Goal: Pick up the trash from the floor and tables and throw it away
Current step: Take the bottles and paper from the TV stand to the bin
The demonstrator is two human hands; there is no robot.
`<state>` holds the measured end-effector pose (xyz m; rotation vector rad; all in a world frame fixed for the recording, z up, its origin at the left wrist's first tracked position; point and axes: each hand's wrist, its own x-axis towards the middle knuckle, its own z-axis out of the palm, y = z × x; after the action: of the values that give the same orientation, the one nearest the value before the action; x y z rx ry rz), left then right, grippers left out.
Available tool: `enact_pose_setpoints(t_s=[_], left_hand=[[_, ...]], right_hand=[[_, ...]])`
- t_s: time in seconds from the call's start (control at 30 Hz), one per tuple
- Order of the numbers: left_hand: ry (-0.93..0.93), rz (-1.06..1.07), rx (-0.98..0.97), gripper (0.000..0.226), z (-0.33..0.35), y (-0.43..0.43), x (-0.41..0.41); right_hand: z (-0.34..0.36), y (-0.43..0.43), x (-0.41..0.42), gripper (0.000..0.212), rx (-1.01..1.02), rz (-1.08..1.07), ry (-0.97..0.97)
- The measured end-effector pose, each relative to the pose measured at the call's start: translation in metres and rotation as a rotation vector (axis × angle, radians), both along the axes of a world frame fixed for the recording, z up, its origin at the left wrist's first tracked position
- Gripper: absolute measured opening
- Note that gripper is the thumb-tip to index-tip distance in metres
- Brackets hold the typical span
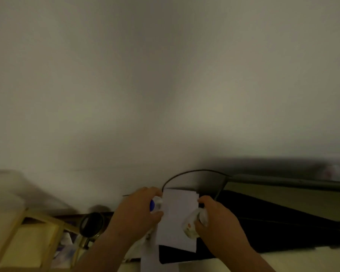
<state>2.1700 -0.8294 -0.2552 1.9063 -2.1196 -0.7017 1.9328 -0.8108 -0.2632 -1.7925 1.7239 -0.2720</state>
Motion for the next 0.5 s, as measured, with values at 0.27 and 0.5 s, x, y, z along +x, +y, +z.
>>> enact_pose_setpoints(t_s=[0.27,0.5], left_hand=[[-0.072,0.238,-0.103,0.053,0.096,0.069,0.003],[-0.075,0.599,-0.129,0.055,0.14,0.187,0.004]], right_hand=[[0.085,0.003,0.007,0.039,-0.182,0.251,-0.086],[0.114,0.039,0.036,0.043,-0.225,0.6,-0.132]])
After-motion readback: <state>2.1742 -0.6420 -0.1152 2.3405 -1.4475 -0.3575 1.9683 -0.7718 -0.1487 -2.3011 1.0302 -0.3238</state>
